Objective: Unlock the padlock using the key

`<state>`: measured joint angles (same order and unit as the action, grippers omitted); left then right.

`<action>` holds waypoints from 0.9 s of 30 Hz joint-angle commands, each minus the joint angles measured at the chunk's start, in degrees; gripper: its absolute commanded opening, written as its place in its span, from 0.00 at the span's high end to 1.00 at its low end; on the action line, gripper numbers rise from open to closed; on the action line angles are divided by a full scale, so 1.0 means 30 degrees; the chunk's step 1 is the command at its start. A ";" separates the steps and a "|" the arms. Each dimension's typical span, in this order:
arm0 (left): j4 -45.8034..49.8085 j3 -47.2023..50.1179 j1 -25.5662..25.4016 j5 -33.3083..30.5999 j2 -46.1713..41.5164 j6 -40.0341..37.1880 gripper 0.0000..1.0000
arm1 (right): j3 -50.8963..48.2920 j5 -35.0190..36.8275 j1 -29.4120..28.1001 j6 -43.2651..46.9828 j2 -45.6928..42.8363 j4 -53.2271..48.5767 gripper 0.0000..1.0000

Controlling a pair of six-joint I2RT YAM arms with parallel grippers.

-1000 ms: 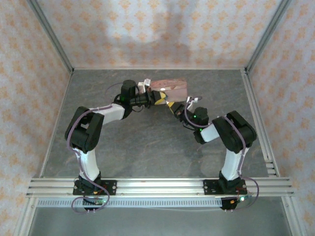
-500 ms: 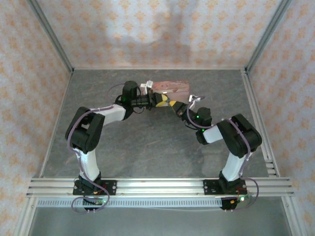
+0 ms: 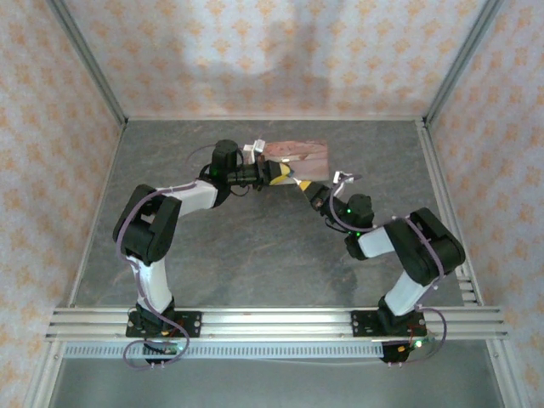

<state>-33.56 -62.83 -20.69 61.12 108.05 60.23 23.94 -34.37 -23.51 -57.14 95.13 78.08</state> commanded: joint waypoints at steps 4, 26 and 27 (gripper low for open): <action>-0.1533 -0.0561 -0.0121 0.0807 -0.0128 0.0403 1.00 | 0.0197 0.0222 0.0188 0.0269 -0.0255 0.0837 1.00; -0.1699 -0.0621 -0.0122 0.0837 0.0079 0.0520 1.00 | 0.1200 -0.0175 0.0037 -0.0024 0.0637 0.0836 1.00; -0.1675 -0.0647 -0.0123 0.0837 0.0124 0.0495 1.00 | 0.1110 -0.0174 0.0040 0.0020 0.0564 0.0837 1.00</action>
<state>-34.17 -62.83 -20.69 61.12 108.14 60.69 26.85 -34.28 -23.20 -57.36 96.71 78.11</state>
